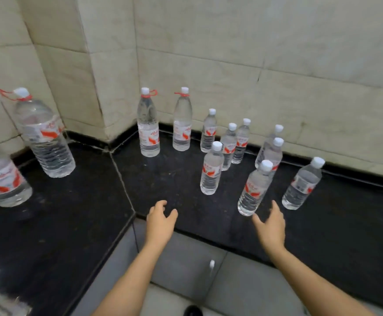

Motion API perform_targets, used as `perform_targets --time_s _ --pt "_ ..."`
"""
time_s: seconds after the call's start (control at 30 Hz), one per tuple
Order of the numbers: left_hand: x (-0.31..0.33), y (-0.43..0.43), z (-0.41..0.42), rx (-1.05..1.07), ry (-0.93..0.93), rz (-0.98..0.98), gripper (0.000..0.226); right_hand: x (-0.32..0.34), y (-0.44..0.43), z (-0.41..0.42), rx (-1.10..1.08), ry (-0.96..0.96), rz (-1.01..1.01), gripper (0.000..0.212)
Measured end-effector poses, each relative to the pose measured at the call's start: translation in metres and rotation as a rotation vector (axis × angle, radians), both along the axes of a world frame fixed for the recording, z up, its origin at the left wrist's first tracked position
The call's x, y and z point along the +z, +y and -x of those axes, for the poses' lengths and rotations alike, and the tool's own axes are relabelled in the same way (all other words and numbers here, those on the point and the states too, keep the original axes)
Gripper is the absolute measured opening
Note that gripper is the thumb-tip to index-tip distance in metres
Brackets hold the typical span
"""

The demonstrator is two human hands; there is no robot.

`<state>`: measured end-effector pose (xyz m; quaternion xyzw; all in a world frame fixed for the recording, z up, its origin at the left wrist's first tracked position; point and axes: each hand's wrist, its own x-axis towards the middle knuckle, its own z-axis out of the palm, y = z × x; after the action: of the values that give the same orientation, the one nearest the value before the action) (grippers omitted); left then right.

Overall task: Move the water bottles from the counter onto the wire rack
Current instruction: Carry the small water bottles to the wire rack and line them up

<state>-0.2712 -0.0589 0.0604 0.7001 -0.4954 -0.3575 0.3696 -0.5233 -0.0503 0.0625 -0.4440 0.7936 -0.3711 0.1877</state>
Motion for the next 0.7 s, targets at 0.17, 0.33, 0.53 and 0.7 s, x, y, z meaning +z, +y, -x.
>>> perform_targets --time_s 0.17,0.33,0.53,0.7 --pt "-0.021 -0.062 0.018 -0.078 -0.037 -0.068 0.046 -0.020 -0.053 0.008 -0.140 -0.030 0.102 0.095" --pt "-0.033 -0.130 0.036 -0.157 -0.018 -0.142 0.063 -0.035 -0.112 0.006 -0.196 -0.185 0.191 0.111" --pt "-0.049 -0.191 0.061 -0.302 0.041 -0.171 0.121 -0.046 -0.151 0.021 -0.265 -0.344 0.245 0.097" --pt "-0.048 -0.228 0.090 -0.461 0.250 -0.064 0.129 -0.045 -0.163 0.028 -0.250 -0.340 0.194 0.092"
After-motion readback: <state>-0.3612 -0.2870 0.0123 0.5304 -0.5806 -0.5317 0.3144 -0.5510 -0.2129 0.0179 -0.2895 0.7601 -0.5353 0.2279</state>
